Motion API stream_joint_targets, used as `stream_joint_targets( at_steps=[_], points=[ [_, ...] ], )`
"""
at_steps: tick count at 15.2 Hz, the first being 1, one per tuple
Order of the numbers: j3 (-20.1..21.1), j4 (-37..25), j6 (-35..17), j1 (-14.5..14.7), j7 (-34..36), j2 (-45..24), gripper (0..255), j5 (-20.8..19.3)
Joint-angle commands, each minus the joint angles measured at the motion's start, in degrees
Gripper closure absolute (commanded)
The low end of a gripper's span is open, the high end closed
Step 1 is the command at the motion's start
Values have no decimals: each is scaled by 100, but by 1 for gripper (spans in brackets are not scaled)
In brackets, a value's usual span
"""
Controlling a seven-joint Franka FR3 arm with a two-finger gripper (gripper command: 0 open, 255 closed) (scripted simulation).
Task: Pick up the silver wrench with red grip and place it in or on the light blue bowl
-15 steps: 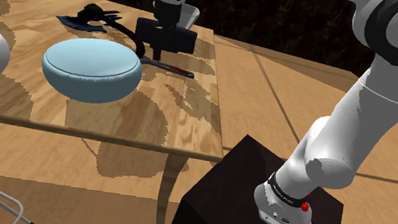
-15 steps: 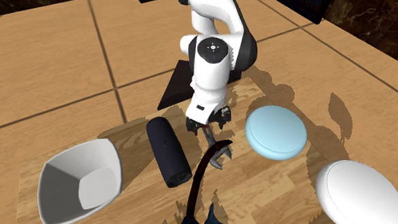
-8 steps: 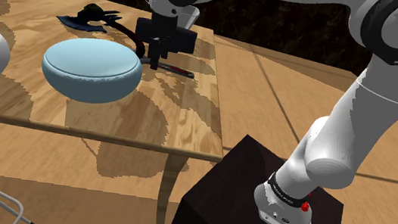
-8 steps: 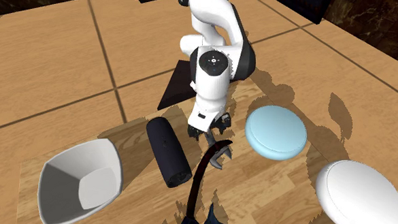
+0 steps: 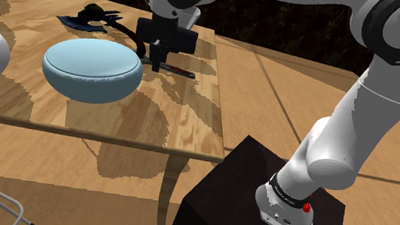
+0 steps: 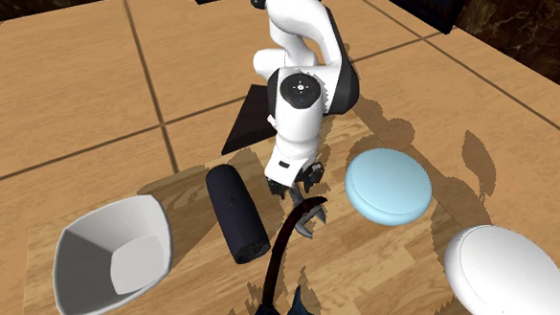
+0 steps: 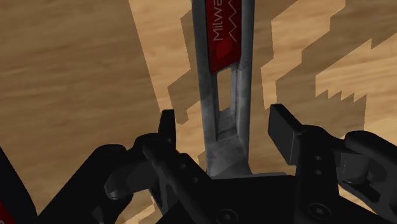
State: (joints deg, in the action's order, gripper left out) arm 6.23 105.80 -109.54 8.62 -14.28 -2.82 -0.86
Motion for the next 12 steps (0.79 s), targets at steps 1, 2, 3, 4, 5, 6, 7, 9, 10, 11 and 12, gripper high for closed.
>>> stream_joint_targets(
  at_steps=[1, 2, 3, 4, 5, 6, 7, 9, 10, 11, 12],
  points=[
    [-5, 8, -5, -4, 1, -11, 255, -13],
    [-5, 4, -1, -4, 1, -11, 255, -13],
    [-1, 57, -27, 1, 9, 17, 255, -10],
    [6, 26, -35, 9, 25, -23, 255, -15],
    [3, 14, -21, 5, 17, -23, 255, -14],
    [2, -30, -18, 5, 19, -66, 255, -20],
    [-4, -21, -25, -2, 7, -63, 255, -18],
    [-1, 8, -5, -8, 1, -11, 255, -12],
    [0, -56, 70, -9, -1, -1, 255, -11],
    [0, -122, 145, -9, -2, 9, 255, -10],
    [0, -188, 220, -9, -4, 18, 255, -8]
  ],
)
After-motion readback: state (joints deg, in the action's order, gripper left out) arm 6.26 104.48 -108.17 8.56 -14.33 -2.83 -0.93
